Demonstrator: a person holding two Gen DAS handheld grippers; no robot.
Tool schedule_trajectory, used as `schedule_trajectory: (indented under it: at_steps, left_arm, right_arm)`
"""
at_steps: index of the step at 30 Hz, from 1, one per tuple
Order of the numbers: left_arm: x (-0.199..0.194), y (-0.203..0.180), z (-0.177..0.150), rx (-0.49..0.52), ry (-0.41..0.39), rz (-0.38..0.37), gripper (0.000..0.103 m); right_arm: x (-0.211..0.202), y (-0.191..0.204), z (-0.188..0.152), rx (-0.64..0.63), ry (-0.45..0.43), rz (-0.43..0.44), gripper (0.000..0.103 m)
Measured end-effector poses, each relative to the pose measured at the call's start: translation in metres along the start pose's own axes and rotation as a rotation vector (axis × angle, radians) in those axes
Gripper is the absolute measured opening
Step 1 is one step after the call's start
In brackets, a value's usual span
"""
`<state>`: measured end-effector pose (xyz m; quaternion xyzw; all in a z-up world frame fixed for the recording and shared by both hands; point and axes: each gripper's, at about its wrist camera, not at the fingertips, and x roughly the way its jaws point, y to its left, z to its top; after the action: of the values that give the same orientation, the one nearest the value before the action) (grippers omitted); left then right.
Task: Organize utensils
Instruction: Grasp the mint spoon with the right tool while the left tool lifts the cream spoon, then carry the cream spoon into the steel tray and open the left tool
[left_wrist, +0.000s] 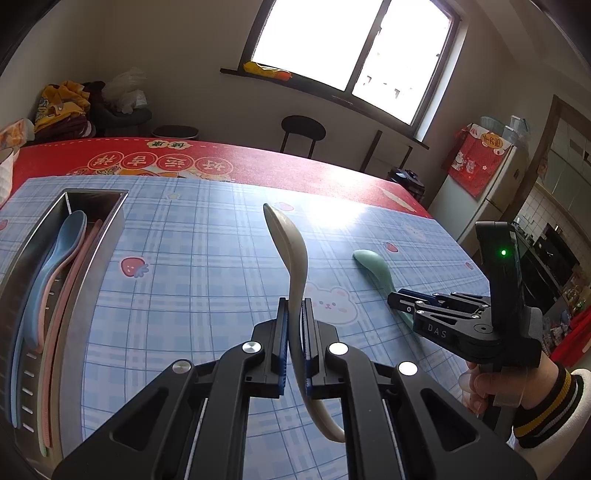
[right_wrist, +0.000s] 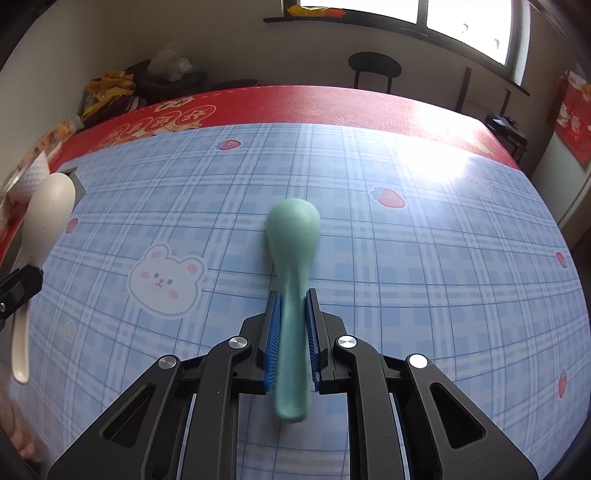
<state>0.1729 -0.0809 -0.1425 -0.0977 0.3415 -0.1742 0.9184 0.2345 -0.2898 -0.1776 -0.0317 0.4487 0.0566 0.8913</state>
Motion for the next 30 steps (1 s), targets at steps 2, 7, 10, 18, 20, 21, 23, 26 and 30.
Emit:
schedule_trajectory:
  at_steps: [2, 7, 10, 18, 20, 21, 23, 26, 30]
  left_arm:
    - [0.0, 0.002, 0.001, -0.003, -0.001, 0.001, 0.007]
    - [0.0, 0.004, 0.002, -0.007, 0.003, 0.001, 0.007]
    - [0.0, 0.006, 0.003, -0.009, 0.002, 0.002, 0.007]
    - [-0.003, 0.011, 0.007, -0.04, 0.005, -0.008, 0.007]
    - [-0.009, 0.015, 0.01, -0.06, -0.007, -0.019, 0.007]
    - [-0.014, 0.017, 0.012, -0.069, -0.015, -0.018, 0.007]
    - [-0.028, 0.019, 0.014, -0.066, -0.038, -0.018, 0.007]
    - [-0.05, 0.028, 0.017, -0.056, -0.049, -0.014, 0.007]
    - [-0.08, 0.052, 0.024, -0.065, -0.052, 0.005, 0.007]
  right_arm:
    - [-0.001, 0.004, 0.0, -0.028, -0.007, -0.019, 0.014]
    - [-0.008, 0.0, -0.004, 0.026, -0.037, 0.055, 0.014]
    - [-0.018, -0.005, -0.006, 0.113, -0.073, 0.149, 0.014]
    - [-0.032, 0.0, -0.019, 0.292, -0.154, 0.387, 0.014]
    - [-0.032, 0.004, -0.021, 0.321, -0.171, 0.414, 0.014]
    - [-0.033, 0.007, -0.023, 0.335, -0.177, 0.427, 0.014]
    - [-0.034, 0.013, -0.024, 0.35, -0.188, 0.452, 0.014]
    - [-0.036, 0.028, -0.022, 0.339, -0.198, 0.477, 0.014]
    - [-0.034, 0.053, -0.013, 0.329, -0.207, 0.531, 0.014]
